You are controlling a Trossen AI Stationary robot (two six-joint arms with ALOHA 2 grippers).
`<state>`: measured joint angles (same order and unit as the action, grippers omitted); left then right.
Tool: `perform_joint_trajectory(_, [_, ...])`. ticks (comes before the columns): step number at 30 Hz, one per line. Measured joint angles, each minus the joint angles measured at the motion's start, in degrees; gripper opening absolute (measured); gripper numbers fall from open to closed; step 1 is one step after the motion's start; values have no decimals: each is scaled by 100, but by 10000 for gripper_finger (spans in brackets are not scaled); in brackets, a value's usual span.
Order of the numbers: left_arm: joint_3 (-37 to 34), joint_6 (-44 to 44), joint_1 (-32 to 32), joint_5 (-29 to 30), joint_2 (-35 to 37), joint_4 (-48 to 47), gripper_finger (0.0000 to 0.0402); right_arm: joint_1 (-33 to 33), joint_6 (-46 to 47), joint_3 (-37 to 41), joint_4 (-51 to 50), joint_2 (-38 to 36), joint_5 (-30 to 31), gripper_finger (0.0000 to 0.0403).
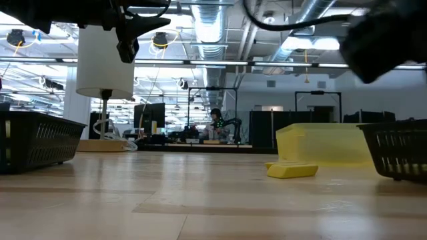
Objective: Pick & Place School Supplies
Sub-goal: Adjust the right black bin
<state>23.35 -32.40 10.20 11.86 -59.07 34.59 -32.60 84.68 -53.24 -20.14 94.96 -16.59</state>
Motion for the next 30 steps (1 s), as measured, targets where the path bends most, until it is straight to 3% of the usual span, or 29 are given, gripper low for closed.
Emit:
perform_joint_trajectory(11, [0, 0, 0, 13, 2, 2, 122, -888, 1761, 855, -289, -705, 182, 0])
perform_joint_trajectory(19, [0, -1, 0, -61, 2, 2, 122, -1686, 3473, 1134, -320, -1421, 1537, 0])
perform_joint_trajectory(25, [0, -87, 2, -129, 2, 21, 122, -1599, 3222, 478, -1106, -2078, 2242, 0])
perform_joint_trajectory(30, [0, -87, 2, -129, 2, 22, 122, -1125, 1984, -328, -1000, -2081, 3009, 0])
